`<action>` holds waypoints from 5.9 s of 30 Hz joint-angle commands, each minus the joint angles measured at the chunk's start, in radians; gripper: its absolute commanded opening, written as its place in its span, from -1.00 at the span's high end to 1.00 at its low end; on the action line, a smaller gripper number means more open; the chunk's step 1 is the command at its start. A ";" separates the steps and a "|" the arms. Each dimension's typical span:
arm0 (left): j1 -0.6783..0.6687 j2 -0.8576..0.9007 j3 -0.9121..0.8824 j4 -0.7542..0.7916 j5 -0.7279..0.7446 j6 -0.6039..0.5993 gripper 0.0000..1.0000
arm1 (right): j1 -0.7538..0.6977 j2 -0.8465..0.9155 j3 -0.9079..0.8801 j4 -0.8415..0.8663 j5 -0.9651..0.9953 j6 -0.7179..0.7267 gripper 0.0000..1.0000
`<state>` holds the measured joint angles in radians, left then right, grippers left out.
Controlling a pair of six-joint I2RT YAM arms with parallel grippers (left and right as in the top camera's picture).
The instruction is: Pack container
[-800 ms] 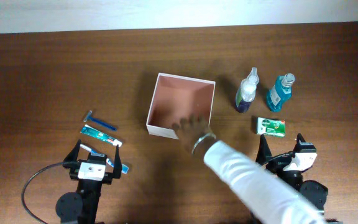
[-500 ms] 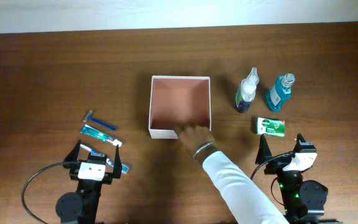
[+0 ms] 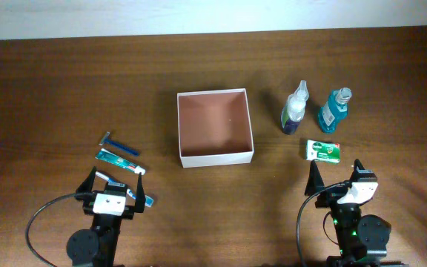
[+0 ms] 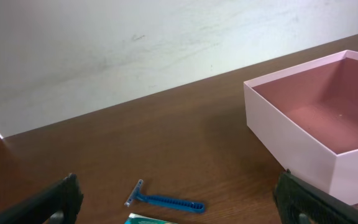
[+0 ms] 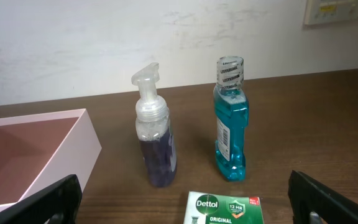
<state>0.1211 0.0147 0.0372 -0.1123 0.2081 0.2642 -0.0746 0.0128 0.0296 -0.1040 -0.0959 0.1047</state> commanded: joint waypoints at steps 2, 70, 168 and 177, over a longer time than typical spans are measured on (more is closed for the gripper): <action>0.006 -0.010 -0.006 0.003 -0.006 -0.017 -0.99 | 0.008 -0.010 -0.008 -0.001 -0.005 0.000 -0.97; 0.006 -0.010 -0.006 0.003 -0.006 -0.017 -0.99 | 0.008 -0.010 -0.008 -0.001 -0.005 0.000 -0.97; 0.006 -0.010 -0.006 0.003 -0.006 -0.017 -0.99 | 0.167 1.746 1.435 -0.599 0.105 0.081 -0.16; 0.006 -0.010 -0.006 0.003 -0.006 -0.017 -0.99 | 0.167 1.746 1.434 -0.620 0.105 0.088 0.21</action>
<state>0.1211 0.0147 0.0360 -0.1101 0.2054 0.2642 0.0853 1.7538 1.4483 -0.7219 -0.0067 0.1837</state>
